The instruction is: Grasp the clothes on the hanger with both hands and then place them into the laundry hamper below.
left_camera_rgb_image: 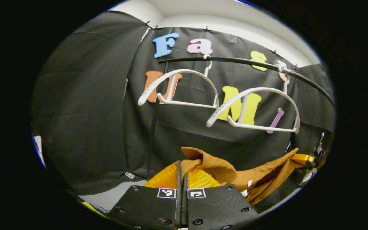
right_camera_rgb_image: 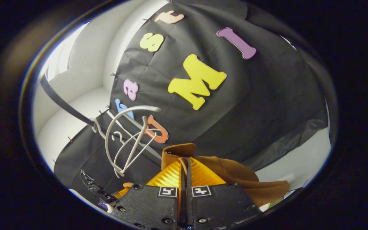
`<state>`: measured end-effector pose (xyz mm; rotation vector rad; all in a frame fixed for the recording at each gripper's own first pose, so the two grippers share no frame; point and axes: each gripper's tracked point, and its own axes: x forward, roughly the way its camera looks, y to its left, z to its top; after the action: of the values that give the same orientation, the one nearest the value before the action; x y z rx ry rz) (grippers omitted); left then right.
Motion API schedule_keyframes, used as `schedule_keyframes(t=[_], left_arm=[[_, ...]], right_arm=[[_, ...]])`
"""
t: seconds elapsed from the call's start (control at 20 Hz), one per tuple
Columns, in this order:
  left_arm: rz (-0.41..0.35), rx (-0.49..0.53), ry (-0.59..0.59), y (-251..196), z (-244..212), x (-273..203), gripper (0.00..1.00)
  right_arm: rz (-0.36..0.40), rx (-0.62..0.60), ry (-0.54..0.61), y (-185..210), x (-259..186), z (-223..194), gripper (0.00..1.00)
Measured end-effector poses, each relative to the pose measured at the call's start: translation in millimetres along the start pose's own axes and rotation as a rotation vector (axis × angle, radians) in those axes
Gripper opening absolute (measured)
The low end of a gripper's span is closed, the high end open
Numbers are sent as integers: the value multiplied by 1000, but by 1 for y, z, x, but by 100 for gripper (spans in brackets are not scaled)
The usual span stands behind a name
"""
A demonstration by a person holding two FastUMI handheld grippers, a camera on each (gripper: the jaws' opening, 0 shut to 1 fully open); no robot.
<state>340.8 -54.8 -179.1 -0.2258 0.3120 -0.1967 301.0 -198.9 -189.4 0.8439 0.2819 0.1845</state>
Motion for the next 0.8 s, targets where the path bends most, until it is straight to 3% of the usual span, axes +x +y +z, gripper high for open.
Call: schedule_keyframes(t=[0.1,0.15,0.25,0.35,0.4,0.8], left_arm=[[-16,28,-5,-10,4,-9,0],[-30,37,-10,-17,5,-16,5],[-64,64,-22,-35,12,-27,0],[-111,101,-35,-59,22,-34,0],[-137,113,-45,-70,26,-40,5],[-313,104,-50,-137,33,-64,0]], right_arm=[[20,-27,11,16,-3,-5,3],[36,-38,14,27,-5,-8,4],[72,-70,20,52,-10,-12,4],[89,-117,33,73,-10,-21,3],[104,-136,45,86,-11,-26,3],[238,-205,149,164,-10,-89,4]])
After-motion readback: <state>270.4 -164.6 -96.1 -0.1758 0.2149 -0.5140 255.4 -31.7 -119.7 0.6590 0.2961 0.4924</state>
